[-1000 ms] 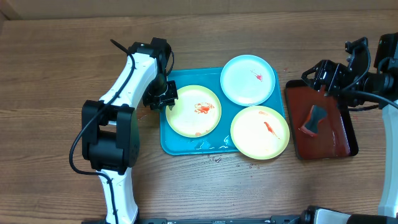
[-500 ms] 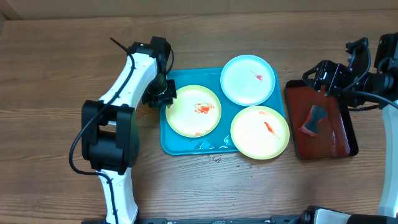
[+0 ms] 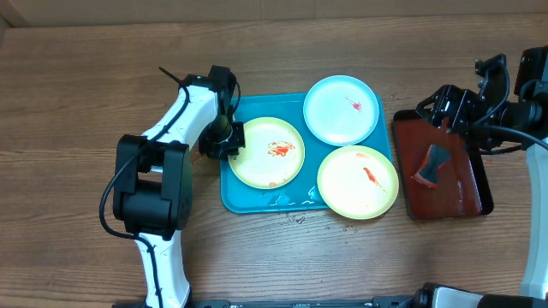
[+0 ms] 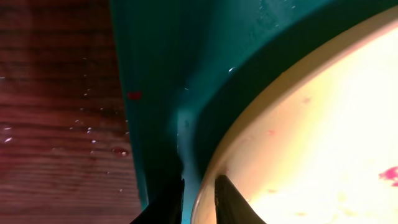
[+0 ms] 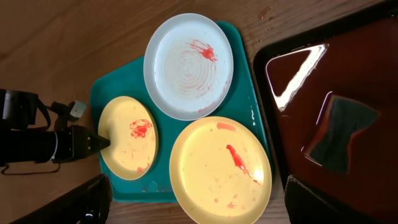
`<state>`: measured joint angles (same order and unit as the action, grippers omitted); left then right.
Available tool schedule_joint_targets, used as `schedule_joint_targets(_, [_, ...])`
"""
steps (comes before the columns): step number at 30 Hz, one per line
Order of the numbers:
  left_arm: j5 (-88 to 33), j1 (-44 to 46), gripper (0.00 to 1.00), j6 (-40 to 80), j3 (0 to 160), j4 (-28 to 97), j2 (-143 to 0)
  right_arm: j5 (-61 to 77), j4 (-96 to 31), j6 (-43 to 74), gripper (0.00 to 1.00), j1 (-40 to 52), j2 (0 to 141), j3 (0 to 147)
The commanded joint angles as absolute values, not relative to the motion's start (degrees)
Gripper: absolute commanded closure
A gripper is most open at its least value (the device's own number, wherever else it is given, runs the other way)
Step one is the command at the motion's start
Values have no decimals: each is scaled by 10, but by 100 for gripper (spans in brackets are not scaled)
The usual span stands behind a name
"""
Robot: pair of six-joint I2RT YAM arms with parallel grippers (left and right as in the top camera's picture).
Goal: Clean dirty plates on tray and stack at the side
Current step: 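Grip the left yellow plate rim with the left gripper, then grasp the green-orange sponge on the red tray with the right gripper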
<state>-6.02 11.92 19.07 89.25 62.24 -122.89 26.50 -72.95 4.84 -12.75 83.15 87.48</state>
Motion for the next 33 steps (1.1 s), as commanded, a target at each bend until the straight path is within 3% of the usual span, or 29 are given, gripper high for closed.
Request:
schedule_joint_targets(1, [-71, 121, 82, 181, 863, 601, -1234, 256, -729, 44, 11, -129, 834, 892])
schedule_joint_targets(7, [-71, 121, 84, 184, 834, 569, -1234, 255, -738, 44, 11, -129, 841, 892])
schedule_joint_targets(10, [-72, 121, 95, 184, 834, 571, -1234, 255, -740, 44, 12, -129, 847, 892])
schedule_joint_targets(15, [-73, 120, 96, 184, 834, 559, -1234, 248, -743, 48, 21, -129, 852, 892])
schedule_joint_targets(21, [-57, 119, 96, 184, 849, 536, -1230, 112, -754, 158, 34, -129, 852, 892])
schedule_joint_targets(26, [-40, 119, 96, 176, 864, 536, -1230, 36, -754, 198, 38, -129, 869, 892])
schedule_joint_targets(33, [-40, 122, 96, 176, 864, 533, -1230, 30, -773, 200, 40, -129, 962, 892])
